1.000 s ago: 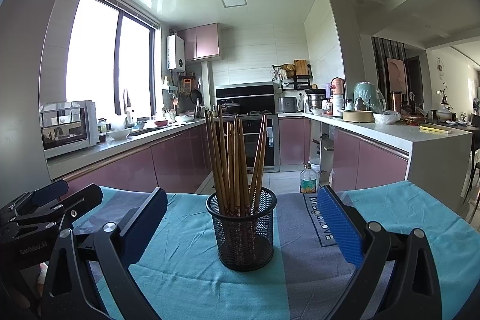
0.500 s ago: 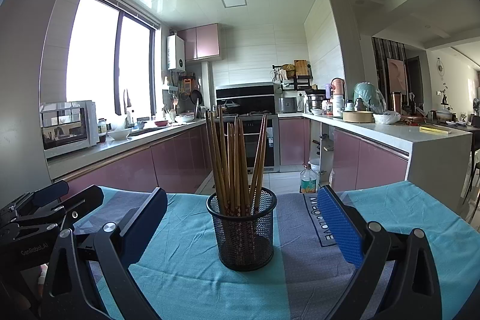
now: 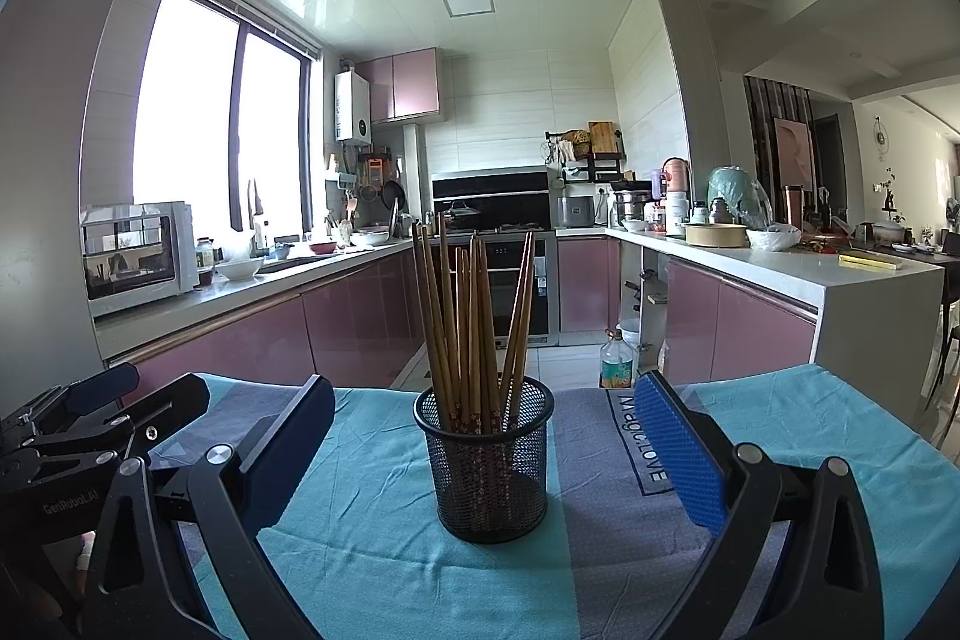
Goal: Organize utensils
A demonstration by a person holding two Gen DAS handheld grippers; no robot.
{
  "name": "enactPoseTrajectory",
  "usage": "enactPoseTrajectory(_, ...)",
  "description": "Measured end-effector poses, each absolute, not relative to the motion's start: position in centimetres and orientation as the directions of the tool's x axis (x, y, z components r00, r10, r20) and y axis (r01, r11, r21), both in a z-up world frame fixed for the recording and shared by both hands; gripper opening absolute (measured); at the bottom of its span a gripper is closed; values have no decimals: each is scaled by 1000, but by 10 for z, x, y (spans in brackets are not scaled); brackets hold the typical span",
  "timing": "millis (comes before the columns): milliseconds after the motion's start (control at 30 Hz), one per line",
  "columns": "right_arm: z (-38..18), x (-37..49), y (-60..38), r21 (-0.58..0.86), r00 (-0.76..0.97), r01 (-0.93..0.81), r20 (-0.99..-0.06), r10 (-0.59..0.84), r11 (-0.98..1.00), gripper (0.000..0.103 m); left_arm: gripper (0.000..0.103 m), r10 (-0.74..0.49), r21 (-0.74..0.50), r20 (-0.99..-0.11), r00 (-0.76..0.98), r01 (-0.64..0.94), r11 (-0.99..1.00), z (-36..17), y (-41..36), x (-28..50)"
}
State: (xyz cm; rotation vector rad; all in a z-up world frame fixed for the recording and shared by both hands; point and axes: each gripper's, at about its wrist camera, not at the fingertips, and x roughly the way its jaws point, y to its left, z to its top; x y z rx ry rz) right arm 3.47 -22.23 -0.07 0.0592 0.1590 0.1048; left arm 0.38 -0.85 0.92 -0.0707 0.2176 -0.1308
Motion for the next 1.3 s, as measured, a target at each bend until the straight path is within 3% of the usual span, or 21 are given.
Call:
enactPoseTrajectory(1033,0,34,-227,69,980,-101,-162,111,993,97,98,-144,-60,-215,966,134,989,14,-10,0)
enactPoseTrajectory(1167,-7,41,-239,42,973,-80,-214,87,996,97,98,-143,-72,-267,953,128,989,10,-7,9)
enactPoseTrajectory(1300,-23,66,-282,37,924,13,-382,2,999,97,98,-134,-73,-343,930,116,991,3,0,27)
